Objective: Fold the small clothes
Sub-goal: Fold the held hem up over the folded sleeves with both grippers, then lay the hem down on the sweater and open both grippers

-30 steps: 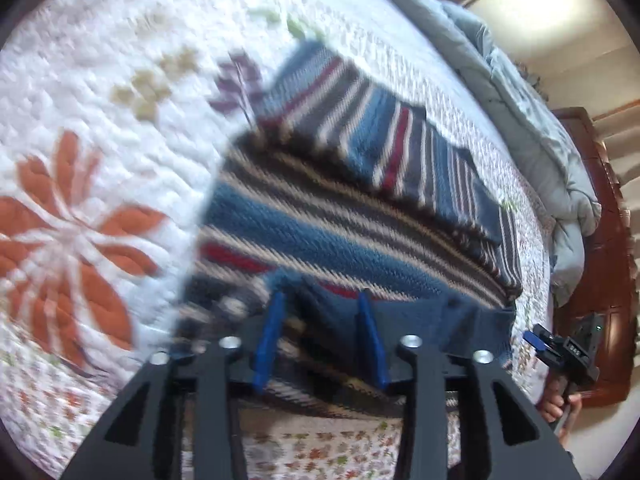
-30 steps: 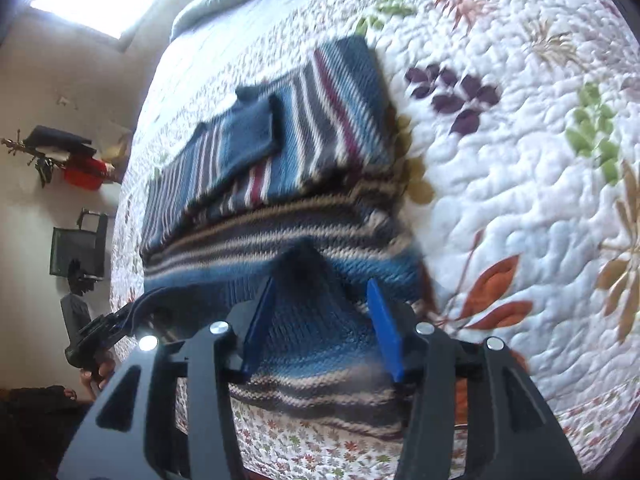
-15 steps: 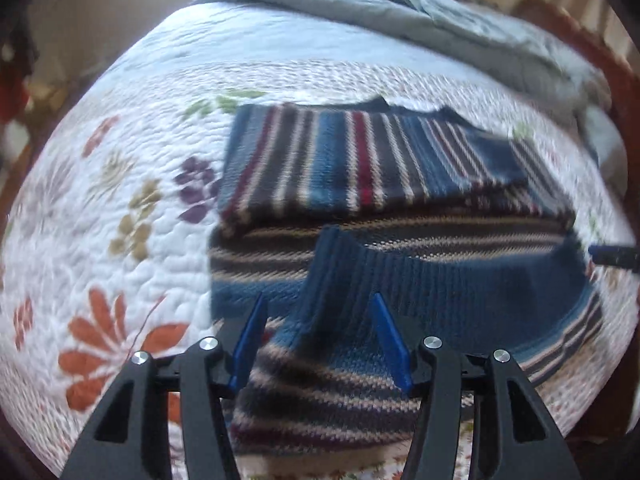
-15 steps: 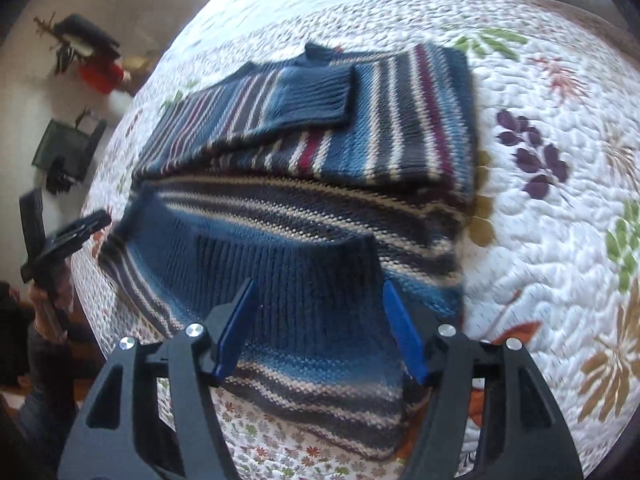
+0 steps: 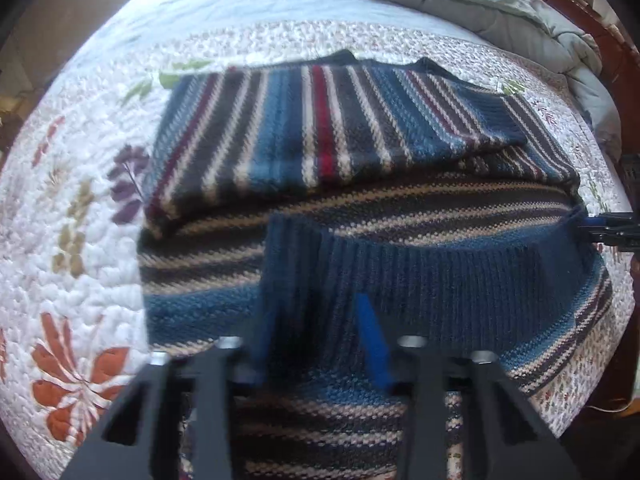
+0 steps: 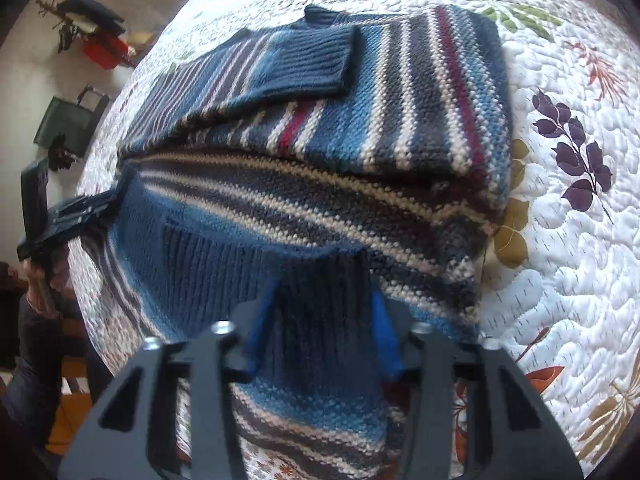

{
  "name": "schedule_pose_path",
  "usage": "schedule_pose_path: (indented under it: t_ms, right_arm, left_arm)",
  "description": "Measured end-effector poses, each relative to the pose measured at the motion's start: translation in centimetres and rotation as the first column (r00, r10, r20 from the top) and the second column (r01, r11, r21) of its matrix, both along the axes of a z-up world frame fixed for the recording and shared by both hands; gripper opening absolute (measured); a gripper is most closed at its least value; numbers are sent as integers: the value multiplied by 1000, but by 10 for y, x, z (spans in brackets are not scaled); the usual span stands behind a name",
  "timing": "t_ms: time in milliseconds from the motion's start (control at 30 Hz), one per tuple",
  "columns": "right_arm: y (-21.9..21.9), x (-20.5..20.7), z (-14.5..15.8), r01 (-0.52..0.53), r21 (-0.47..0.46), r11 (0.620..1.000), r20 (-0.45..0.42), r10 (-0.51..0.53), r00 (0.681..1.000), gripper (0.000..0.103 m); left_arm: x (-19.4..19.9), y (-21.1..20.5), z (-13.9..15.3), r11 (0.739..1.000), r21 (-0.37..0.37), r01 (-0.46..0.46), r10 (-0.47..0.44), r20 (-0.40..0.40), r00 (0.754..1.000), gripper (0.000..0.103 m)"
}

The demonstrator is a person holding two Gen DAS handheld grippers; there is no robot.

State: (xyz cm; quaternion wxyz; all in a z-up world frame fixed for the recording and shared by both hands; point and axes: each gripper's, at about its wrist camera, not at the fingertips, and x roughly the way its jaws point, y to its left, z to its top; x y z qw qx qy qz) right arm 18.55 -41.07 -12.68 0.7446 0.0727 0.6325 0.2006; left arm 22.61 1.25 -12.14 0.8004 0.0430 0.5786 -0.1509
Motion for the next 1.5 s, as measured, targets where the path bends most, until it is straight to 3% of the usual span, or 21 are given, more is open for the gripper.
schedule_pose_path:
  t_ms: [33,67,167,333,600,733,900,1033,1233,1500]
  right_arm:
    - [2,-2,0,-13,-12,1000,8,13,1000,16]
    - [2,-4,1,-23,-23,999,15,23,1000,9]
    - [-2,-11,10,-13,10,1000,43,12,999,9]
    - [-12,-18,51,-5,73,997,136,-5,991,8]
    - [-21,13,120,47,100,994,302,-75,950,8]
    - [-20,54,132,107,106,989,334,-137,933,8]
    - [-17,109,129,161,78,984,348,-178,920,8]
    - [-22,152,115,211,78,974,335,-225,915,8]
    - [-28,204,67,266,17,964,262,-261,929,8]
    - [-29,227,10,291,-53,955,191,-276,942,8]
  left_arm:
    - [-1,1,-3,1000,15,-6,6,3,1000,18]
    - [-2,2,-4,1000,27,-11,10,12,1000,10]
    - [-7,15,1,998,-20,-55,56,37,998,7]
    - [-16,39,33,985,-119,-123,135,105,985,6]
    - [6,37,92,982,-108,-152,177,282,943,6]
    - [45,36,108,972,-133,-193,225,299,927,6]
    - [101,26,111,967,-102,-234,255,332,908,6]
    - [140,15,97,965,-57,-257,260,346,902,6]
    - [180,1,52,967,27,-255,235,302,924,6]
    - [204,-12,3,962,109,-250,217,249,944,6]
